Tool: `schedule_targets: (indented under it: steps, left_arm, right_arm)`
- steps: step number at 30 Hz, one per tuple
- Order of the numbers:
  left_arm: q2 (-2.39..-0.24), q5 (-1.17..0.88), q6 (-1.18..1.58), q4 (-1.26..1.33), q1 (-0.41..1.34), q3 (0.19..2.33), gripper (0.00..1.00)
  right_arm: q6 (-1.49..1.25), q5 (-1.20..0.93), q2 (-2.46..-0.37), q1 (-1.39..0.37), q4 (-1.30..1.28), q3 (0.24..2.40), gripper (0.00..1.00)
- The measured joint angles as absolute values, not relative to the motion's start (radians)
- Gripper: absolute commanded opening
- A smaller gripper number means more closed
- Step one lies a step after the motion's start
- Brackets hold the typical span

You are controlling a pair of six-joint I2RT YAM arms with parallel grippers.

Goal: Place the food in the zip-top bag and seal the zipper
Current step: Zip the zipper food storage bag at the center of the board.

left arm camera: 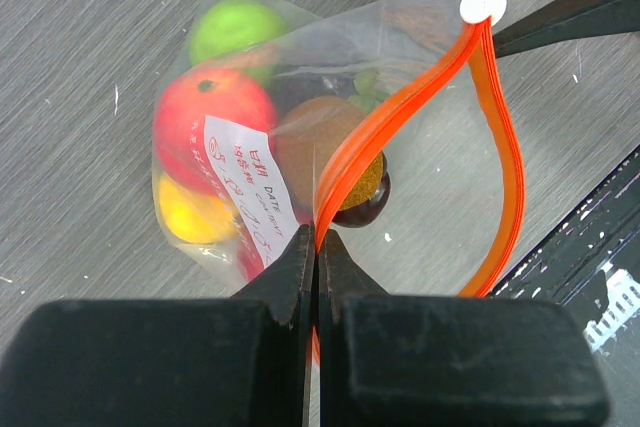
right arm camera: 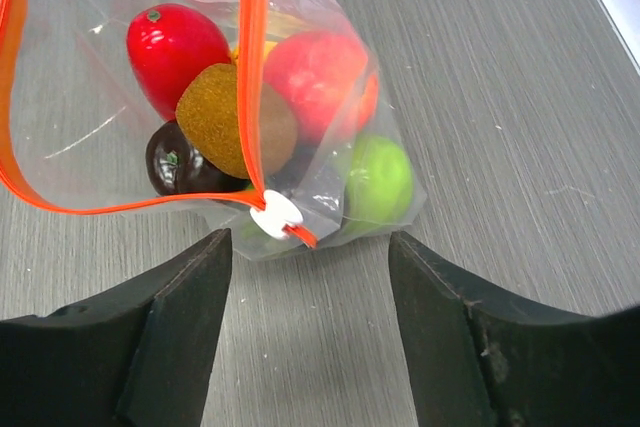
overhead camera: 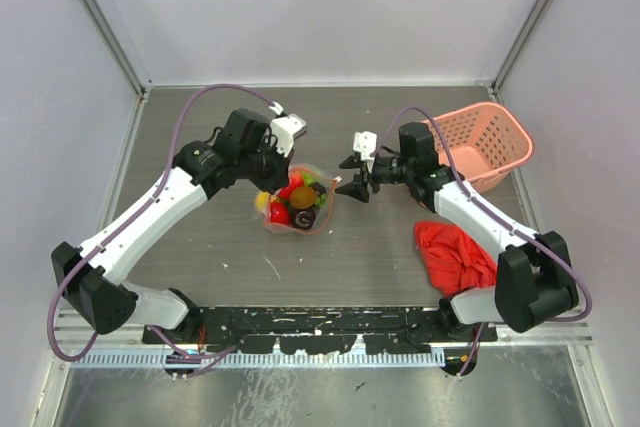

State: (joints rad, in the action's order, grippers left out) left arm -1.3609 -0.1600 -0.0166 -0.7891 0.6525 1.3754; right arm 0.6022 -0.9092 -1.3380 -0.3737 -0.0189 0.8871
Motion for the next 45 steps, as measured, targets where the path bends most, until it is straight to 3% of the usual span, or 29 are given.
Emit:
schedule_targets:
  steps: [5,9,14,21,28,42,45]
  left_arm:
    - [-1.361,-0.162,-0.017,-0.789,0.653,1.375,0.00]
    - [-1.361,-0.163,-0.017,-0.786,0.653,1.369,0.00]
    - [-1.360,-0.161,-0.017,-0.781,0.653,1.365,0.00]
    - [-1.340,-0.113,-0.016,-0.774,0.653,1.354,0.02]
    - [-1.311,-0.025,-0.008,-0.767,0.653,1.354,0.24]
    - [-1.112,-0.017,0.055,-0.738,0.653,1.289,0.52]
    - [-1.072,-0.019,0.054,-0.736,0.653,1.238,0.54]
  right_arm:
    - [0.639,-0.914,-1.374,-0.403,-0.030,0.911,0.52]
    - [0.665,-0.914,-1.377,-0.418,-0.040,0.921,0.25]
    - [0.680,-0.910,-1.365,-0.424,-0.080,0.943,0.01]
    - [0.686,-0.891,-1.303,-0.424,-0.205,1.013,0.01]
    - [0.630,-0.774,-1.252,-0.458,-0.360,1.113,0.00]
    - [0.464,-0.575,-1.258,-0.495,-0.570,1.236,0.00]
    - [0.455,-0.556,-1.258,-0.495,-0.586,1.236,0.00]
